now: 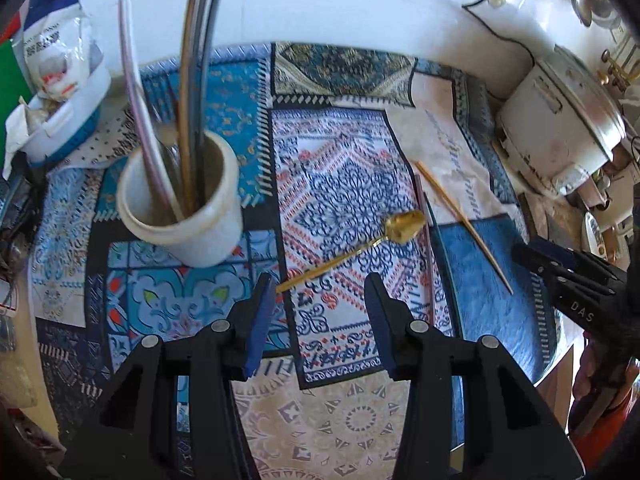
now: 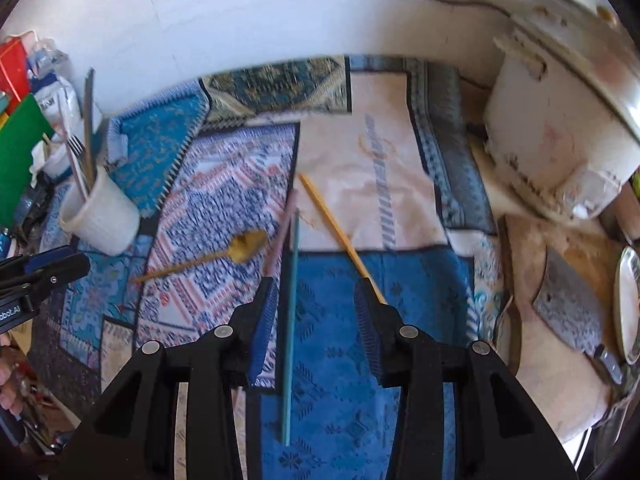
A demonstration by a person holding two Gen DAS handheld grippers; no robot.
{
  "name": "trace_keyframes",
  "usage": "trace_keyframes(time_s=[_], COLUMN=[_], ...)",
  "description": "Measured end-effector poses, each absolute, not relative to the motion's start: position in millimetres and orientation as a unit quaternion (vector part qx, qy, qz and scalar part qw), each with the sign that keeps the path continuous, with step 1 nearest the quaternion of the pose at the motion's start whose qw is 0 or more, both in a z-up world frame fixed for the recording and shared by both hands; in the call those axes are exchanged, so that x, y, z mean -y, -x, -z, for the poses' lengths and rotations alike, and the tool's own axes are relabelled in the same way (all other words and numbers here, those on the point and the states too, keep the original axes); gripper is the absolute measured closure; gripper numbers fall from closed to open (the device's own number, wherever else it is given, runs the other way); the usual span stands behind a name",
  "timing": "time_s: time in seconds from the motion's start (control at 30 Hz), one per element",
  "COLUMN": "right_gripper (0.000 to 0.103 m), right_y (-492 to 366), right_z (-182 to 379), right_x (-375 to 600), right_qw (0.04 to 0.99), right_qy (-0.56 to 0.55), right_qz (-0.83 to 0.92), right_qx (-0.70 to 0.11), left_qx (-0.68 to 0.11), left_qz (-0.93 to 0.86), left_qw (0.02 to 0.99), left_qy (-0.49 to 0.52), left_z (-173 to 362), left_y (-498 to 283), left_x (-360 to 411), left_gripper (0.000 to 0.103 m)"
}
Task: Organize utensils
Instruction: 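Grasp the gold spoon with the left tool while the right tool grasps the yellow wooden chopstick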
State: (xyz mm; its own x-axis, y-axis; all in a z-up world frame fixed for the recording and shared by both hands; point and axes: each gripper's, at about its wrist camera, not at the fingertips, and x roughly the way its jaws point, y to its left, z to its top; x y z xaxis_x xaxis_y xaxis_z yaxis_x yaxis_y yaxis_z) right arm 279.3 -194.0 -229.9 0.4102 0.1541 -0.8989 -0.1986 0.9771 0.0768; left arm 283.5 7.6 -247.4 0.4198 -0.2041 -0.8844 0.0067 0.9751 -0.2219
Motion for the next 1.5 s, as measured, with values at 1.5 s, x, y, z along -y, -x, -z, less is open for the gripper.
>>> trace_keyframes(time_s=[1.5], right_gripper=[0.066], right_y=[-368.7], right_z=[297.8], right_x=[218.1], right_qw=[0.79], right_qy=[0.036], right_qz=[-0.141], right_qx=[-0.596], left_qx=[-0.592], left_qz=[0.173], left_qw=[0.777], left_qy=[-0.124], left_z=[336.3], left_y=[-396.8], left_x=[126.3], left_gripper=[0.047])
